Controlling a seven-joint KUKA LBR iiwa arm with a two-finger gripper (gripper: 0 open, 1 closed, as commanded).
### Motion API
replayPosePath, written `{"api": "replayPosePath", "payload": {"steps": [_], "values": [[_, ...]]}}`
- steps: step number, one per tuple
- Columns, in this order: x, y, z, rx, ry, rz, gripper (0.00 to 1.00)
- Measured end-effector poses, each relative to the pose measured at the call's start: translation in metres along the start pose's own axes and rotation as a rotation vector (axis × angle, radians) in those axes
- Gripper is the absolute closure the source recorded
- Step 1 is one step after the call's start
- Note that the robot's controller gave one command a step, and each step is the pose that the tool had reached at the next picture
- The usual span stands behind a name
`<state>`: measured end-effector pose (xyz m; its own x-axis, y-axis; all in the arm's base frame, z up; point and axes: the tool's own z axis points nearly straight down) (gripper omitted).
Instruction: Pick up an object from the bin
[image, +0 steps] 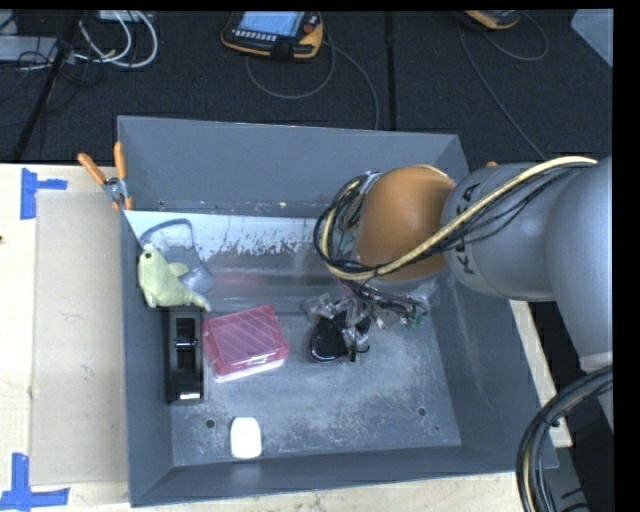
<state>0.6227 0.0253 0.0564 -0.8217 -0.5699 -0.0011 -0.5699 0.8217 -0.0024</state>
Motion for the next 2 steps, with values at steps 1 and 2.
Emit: {"api": "replayPosePath", "payload": {"steps": [1, 2], "values": [[0.0003, 0.0003, -0.0017, 0.001, -0.001, 0.003, 1.00], [0.0013, 0.0011, -0.0061, 0.000, 0.000, 0.004, 1.00]]}}
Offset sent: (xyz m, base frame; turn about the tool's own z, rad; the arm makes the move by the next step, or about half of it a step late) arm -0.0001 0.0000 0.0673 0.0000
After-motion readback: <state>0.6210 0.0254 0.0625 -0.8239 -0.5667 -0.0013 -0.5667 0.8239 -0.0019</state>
